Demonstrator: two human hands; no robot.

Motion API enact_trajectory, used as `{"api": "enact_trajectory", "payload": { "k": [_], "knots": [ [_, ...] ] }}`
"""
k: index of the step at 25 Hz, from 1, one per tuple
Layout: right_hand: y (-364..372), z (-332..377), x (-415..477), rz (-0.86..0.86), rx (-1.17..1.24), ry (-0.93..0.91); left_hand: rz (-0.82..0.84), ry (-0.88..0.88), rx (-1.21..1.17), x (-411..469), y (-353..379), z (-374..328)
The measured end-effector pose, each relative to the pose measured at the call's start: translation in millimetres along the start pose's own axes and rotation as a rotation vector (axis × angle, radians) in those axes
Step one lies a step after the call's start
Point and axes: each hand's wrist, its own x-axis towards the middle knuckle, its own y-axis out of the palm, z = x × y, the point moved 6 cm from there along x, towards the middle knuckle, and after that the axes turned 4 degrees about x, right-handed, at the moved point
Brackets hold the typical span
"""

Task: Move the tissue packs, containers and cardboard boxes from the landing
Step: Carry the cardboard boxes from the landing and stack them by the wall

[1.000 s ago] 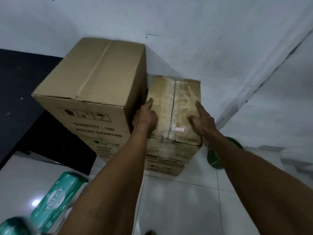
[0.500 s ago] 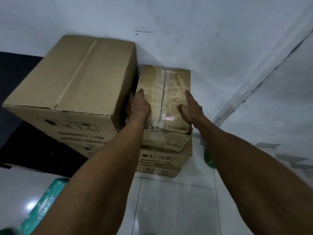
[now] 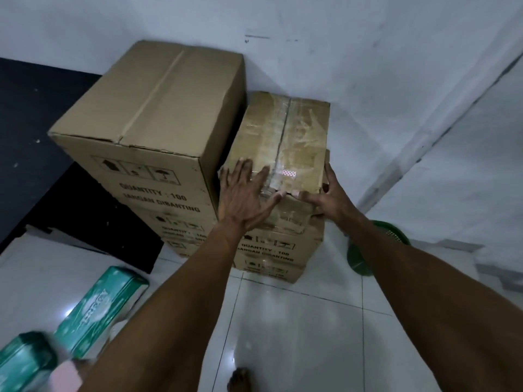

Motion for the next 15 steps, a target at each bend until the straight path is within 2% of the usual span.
{"api": "enact_trajectory", "payload": {
  "k": [7, 15],
  "knots": [
    [15, 6, 27, 0.020, 0.044, -0.010, 0.009, -0.024, 0.140, 7, 8, 20],
    [19, 0, 37, 0.029, 0.030, -0.058, -0.009, -0.015, 0.137, 13, 9, 23]
  ]
}}
